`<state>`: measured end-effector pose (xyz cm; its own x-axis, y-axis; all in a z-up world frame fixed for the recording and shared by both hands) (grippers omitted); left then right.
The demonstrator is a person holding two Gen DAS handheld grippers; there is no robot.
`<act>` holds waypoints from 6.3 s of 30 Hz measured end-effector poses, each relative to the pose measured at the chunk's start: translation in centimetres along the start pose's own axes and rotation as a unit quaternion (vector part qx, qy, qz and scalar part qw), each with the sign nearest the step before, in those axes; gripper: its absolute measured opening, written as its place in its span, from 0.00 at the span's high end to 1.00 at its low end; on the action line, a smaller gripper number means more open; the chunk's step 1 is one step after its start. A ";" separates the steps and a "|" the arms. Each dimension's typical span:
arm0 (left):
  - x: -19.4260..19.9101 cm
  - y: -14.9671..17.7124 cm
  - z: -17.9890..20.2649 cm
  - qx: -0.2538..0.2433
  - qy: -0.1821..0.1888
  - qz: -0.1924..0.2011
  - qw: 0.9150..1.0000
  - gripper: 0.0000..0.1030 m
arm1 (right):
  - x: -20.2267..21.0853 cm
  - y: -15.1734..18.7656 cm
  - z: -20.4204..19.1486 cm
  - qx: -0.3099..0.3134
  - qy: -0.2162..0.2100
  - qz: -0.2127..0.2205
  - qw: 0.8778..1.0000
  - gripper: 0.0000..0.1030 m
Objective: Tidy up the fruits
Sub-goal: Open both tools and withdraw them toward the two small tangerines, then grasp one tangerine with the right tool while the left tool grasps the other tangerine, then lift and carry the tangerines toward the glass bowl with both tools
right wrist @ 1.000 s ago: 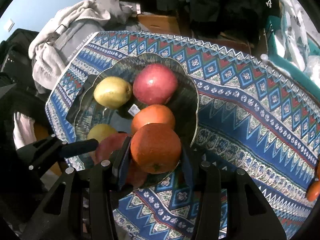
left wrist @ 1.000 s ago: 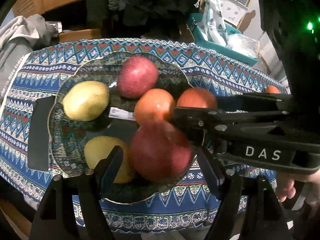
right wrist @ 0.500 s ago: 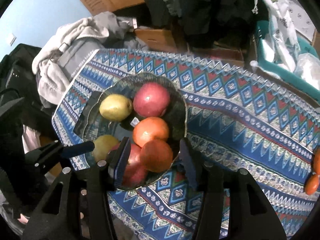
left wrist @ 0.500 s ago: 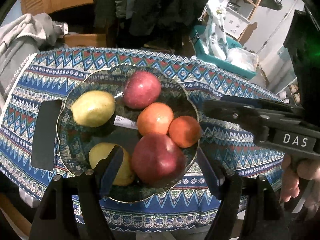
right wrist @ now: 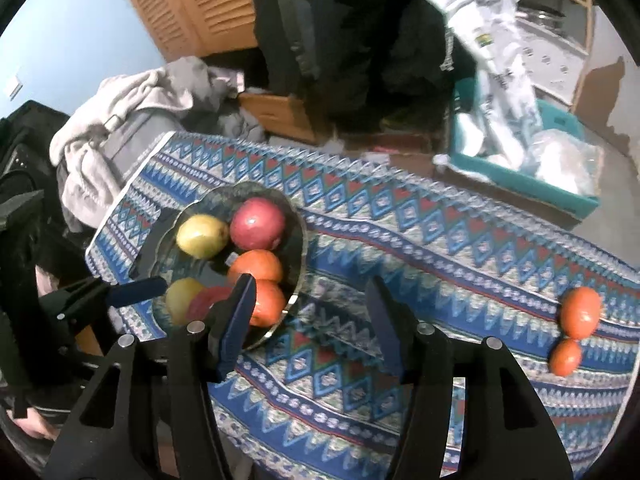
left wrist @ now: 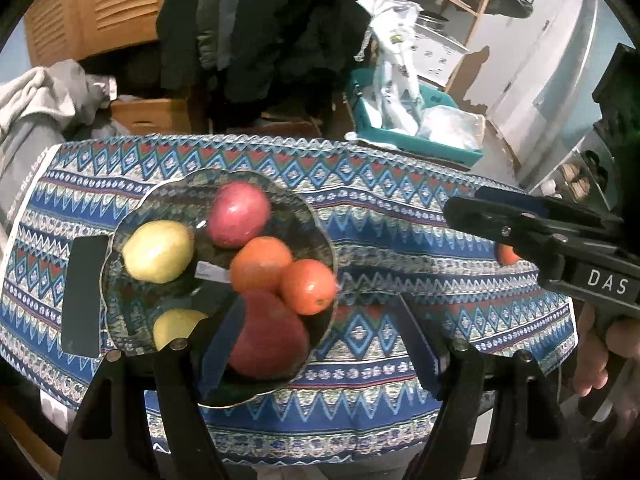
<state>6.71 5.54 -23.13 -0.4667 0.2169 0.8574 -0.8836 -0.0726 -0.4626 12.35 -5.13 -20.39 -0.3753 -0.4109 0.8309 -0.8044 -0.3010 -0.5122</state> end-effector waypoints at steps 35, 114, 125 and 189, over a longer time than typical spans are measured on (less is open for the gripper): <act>-4.6 -1.8 13.6 -0.110 0.030 -0.020 0.993 0.24 | 7.5 7.3 18.6 -0.092 0.142 0.005 0.986 0.39; -25.3 -3.2 36.6 -0.236 0.093 -0.120 0.960 0.14 | 4.0 16.0 39.1 -0.297 0.153 -0.001 0.943 0.54; -26.0 -3.0 36.0 -0.231 0.084 -0.124 0.961 0.33 | 3.9 15.9 39.2 -0.299 0.150 0.000 0.942 0.54; 6.0 -7.7 17.8 -0.169 0.107 0.066 0.978 0.34 | 18.6 0.4 13.5 -0.078 0.066 0.129 0.986 0.55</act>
<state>10.04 -9.89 -10.41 -0.5245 0.4285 0.7357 -0.7367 0.2048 -0.6444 11.25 -24.56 -8.10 -0.6242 -0.3384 0.7041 -0.7323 -0.0606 -0.6783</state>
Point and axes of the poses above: each gripper's, at about its wrist camera, not at the fingertips, and x roughly against the way its jaws point, z to its right, y to its underside, the point moved 6 cm from there along -x, roughly the way its jaws point, and after that the axes turned 1 degree about x, right-handed, at the moved point
